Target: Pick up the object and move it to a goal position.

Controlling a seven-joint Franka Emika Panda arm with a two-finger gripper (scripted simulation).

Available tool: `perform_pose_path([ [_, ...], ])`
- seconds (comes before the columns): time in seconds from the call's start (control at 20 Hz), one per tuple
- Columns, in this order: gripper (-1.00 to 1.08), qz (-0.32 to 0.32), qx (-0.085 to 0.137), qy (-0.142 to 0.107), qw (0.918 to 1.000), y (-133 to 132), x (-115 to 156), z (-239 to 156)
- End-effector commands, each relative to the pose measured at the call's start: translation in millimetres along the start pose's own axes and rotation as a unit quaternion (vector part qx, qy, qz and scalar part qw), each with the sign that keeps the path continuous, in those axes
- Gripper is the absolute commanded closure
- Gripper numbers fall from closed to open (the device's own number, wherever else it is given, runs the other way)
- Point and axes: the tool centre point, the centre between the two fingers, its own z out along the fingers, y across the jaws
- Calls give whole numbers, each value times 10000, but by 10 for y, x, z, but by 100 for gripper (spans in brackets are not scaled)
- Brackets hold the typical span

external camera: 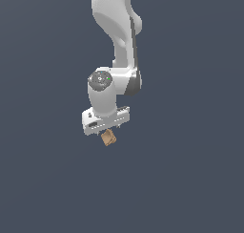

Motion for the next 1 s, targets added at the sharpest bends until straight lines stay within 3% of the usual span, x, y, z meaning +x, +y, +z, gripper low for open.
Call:
perform_pose_path([
  [0.0,-92,-178,3,29,9998,25,15,49],
  [0.65,-92,-407,10,63,9992,62,27,156],
  [0.95,-92,-422,10,67,9991,54,26,428],
])
